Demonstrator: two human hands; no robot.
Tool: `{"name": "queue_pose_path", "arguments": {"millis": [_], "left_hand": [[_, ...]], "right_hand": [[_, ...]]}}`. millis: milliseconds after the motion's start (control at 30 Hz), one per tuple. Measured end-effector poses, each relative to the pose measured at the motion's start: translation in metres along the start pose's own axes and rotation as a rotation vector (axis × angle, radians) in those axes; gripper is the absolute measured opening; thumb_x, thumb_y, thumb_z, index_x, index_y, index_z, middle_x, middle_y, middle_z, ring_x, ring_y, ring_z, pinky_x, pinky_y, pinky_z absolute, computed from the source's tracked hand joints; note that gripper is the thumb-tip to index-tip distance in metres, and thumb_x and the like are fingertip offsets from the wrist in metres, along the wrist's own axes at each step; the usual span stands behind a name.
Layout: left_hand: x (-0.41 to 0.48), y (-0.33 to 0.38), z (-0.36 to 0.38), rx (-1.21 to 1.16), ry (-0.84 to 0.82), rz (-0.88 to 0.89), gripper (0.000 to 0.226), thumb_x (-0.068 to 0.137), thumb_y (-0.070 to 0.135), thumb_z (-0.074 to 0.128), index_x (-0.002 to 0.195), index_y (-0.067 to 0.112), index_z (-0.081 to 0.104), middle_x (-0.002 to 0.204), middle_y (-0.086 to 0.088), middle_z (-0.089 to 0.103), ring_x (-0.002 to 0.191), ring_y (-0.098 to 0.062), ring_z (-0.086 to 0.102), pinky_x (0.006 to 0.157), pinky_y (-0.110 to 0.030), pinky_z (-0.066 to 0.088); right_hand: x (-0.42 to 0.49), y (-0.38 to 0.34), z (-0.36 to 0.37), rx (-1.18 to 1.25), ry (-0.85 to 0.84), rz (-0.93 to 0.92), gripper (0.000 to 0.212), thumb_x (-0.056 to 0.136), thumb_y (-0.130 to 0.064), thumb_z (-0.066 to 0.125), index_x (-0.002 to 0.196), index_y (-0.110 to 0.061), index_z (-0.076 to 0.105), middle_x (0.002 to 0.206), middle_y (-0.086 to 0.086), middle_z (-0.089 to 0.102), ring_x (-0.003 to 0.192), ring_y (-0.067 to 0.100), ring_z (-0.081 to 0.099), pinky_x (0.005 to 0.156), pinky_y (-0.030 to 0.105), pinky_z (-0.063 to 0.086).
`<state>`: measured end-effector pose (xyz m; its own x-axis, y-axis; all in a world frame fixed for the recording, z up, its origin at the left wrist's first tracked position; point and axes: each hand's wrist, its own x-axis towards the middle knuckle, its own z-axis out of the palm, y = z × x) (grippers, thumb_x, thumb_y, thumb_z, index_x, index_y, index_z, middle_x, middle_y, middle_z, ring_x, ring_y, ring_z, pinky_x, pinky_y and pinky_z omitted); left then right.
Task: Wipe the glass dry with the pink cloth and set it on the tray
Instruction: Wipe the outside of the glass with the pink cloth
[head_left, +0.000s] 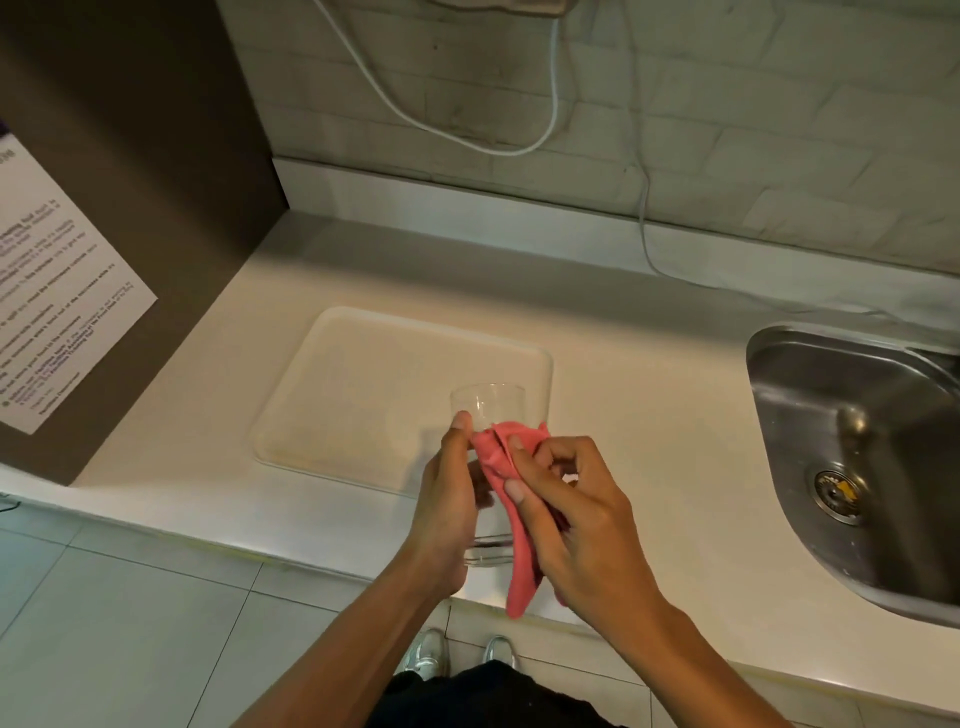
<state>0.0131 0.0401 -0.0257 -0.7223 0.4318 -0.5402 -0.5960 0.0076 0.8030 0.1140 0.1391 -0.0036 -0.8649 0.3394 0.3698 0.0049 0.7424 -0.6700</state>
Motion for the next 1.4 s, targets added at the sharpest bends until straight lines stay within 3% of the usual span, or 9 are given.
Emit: {"name": "queue_pose_path", "arguments": {"millis": [200, 433, 567, 633, 800, 967, 1100, 1300, 1400], "left_hand": [[-0.007, -0.008, 0.011, -0.047, 0.021, -0.044, 0.065, 0.103, 0.069, 0.041, 0.115, 0.013, 0.071, 0.116, -0.034, 0.077, 0.115, -0.057, 0.068, 0.113, -0.068, 0.048], [0.003, -0.005, -0.006, -0.101, -0.058, -0.033, 0.08, 0.107, 0.069, 0.029, 0.135, 0.005, 0.069, 0.124, -0.028, 0.078, 0.124, -0.046, 0.07, 0.118, -0.066, 0.045], [-0.004, -0.017, -0.004, -0.128, -0.102, -0.109, 0.073, 0.101, 0.072, 0.043, 0.125, 0.008, 0.068, 0.109, -0.028, 0.081, 0.096, -0.038, 0.079, 0.087, -0.056, 0.065], [-0.004, -0.019, -0.001, -0.166, -0.123, -0.105, 0.07, 0.105, 0.068, 0.038, 0.123, 0.011, 0.075, 0.113, -0.023, 0.082, 0.1, -0.035, 0.081, 0.081, -0.049, 0.067], [0.001, -0.007, -0.008, -0.205, -0.105, -0.071, 0.079, 0.109, 0.067, 0.026, 0.14, 0.007, 0.068, 0.135, -0.029, 0.073, 0.134, -0.047, 0.064, 0.12, -0.064, 0.042], [-0.005, -0.015, -0.003, -0.148, -0.125, -0.088, 0.076, 0.103, 0.071, 0.038, 0.131, 0.008, 0.069, 0.114, -0.026, 0.081, 0.101, -0.039, 0.08, 0.081, -0.05, 0.068], [-0.001, -0.009, -0.005, -0.181, -0.087, -0.002, 0.076, 0.102, 0.068, 0.035, 0.131, 0.01, 0.074, 0.132, -0.03, 0.074, 0.132, -0.048, 0.065, 0.118, -0.063, 0.046], [-0.004, -0.021, -0.006, -0.095, -0.069, -0.029, 0.073, 0.106, 0.068, 0.031, 0.121, 0.012, 0.075, 0.118, -0.03, 0.079, 0.113, -0.048, 0.071, 0.102, -0.056, 0.054], [-0.009, -0.02, -0.003, -0.109, -0.041, -0.038, 0.071, 0.108, 0.066, 0.033, 0.128, 0.008, 0.068, 0.125, -0.035, 0.075, 0.126, -0.058, 0.064, 0.111, -0.068, 0.047]], "right_hand": [[0.041, 0.006, 0.0, 0.183, 0.132, 0.349, 0.033, 0.101, -0.033, 0.057, 0.132, -0.028, 0.066, 0.106, -0.012, 0.054, 0.097, -0.002, 0.058, 0.077, 0.005, 0.046], [-0.001, 0.009, 0.0, 0.079, 0.01, 0.055, 0.033, 0.1, -0.033, 0.056, 0.131, -0.027, 0.067, 0.112, -0.008, 0.052, 0.108, 0.002, 0.053, 0.089, 0.008, 0.043], [0.029, 0.011, -0.001, 0.166, 0.054, 0.308, 0.031, 0.101, -0.034, 0.056, 0.13, -0.034, 0.066, 0.106, -0.015, 0.053, 0.099, -0.003, 0.057, 0.077, 0.005, 0.047], [0.036, 0.0, 0.004, 0.144, 0.086, 0.251, 0.034, 0.1, -0.034, 0.057, 0.133, -0.03, 0.065, 0.111, -0.013, 0.052, 0.102, -0.002, 0.055, 0.084, 0.005, 0.045], [-0.003, -0.001, 0.003, 0.066, 0.048, 0.044, 0.038, 0.099, -0.035, 0.057, 0.134, -0.024, 0.065, 0.112, -0.007, 0.05, 0.107, 0.006, 0.052, 0.09, 0.008, 0.041], [0.025, 0.001, 0.0, 0.227, 0.105, 0.262, 0.034, 0.098, -0.034, 0.061, 0.132, -0.03, 0.065, 0.104, -0.012, 0.055, 0.1, 0.002, 0.059, 0.079, 0.008, 0.047], [0.014, -0.007, 0.003, 0.078, 0.075, 0.082, 0.036, 0.099, -0.033, 0.06, 0.134, -0.023, 0.066, 0.11, -0.008, 0.05, 0.104, 0.007, 0.053, 0.088, 0.008, 0.043], [0.014, 0.001, 0.0, 0.192, 0.09, 0.221, 0.032, 0.1, -0.029, 0.059, 0.132, -0.027, 0.064, 0.105, -0.009, 0.054, 0.099, -0.001, 0.056, 0.079, 0.005, 0.044], [0.032, -0.008, 0.003, 0.155, 0.115, 0.245, 0.034, 0.1, -0.029, 0.06, 0.134, -0.029, 0.063, 0.108, -0.009, 0.051, 0.102, 0.0, 0.055, 0.08, 0.006, 0.046]]}}
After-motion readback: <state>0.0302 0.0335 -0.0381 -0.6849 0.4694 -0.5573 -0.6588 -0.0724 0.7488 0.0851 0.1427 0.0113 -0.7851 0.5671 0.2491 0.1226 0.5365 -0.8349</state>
